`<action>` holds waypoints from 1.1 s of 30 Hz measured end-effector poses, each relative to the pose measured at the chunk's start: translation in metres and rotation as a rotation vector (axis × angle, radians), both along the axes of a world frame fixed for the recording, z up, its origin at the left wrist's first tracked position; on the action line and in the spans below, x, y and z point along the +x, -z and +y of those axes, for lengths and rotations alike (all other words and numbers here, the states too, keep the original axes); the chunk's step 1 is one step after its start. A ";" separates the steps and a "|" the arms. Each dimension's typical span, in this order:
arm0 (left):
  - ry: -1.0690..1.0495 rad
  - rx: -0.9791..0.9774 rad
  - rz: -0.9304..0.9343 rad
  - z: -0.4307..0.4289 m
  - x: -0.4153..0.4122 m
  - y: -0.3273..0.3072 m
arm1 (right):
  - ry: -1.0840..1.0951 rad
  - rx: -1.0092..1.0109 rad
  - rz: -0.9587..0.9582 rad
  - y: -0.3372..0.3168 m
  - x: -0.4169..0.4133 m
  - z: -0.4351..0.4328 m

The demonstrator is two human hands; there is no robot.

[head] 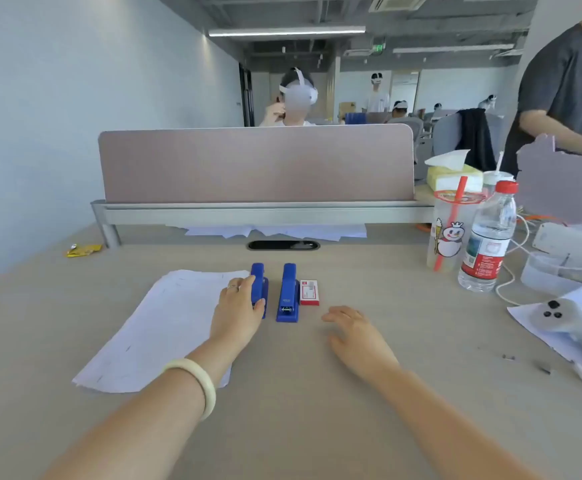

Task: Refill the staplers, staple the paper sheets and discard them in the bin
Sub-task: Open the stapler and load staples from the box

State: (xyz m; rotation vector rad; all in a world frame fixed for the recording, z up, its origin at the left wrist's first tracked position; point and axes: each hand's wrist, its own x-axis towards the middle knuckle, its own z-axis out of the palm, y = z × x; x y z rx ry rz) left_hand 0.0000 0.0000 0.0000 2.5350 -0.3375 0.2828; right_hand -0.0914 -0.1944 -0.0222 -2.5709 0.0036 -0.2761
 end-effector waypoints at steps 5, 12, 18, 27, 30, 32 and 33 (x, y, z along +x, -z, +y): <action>-0.035 -0.048 0.059 -0.015 0.026 0.004 | -0.041 -0.036 -0.019 0.017 0.017 -0.004; -0.106 -0.016 0.092 -0.020 0.033 -0.006 | -0.038 -0.048 -0.061 0.023 0.019 -0.005; -0.164 -0.166 0.137 -0.004 0.010 -0.020 | -0.032 -0.044 -0.031 0.020 0.016 -0.005; -0.021 -0.117 0.096 0.020 -0.068 -0.017 | -0.036 -0.032 0.023 0.019 -0.009 0.000; 0.142 -0.059 0.113 0.018 -0.088 -0.011 | -0.048 0.014 0.068 0.016 -0.023 -0.001; 0.258 -0.045 0.145 0.013 -0.094 -0.008 | -0.041 0.083 0.097 0.015 -0.031 -0.003; 0.309 -0.038 0.160 0.010 -0.096 -0.007 | -0.034 0.112 0.108 0.015 -0.034 -0.005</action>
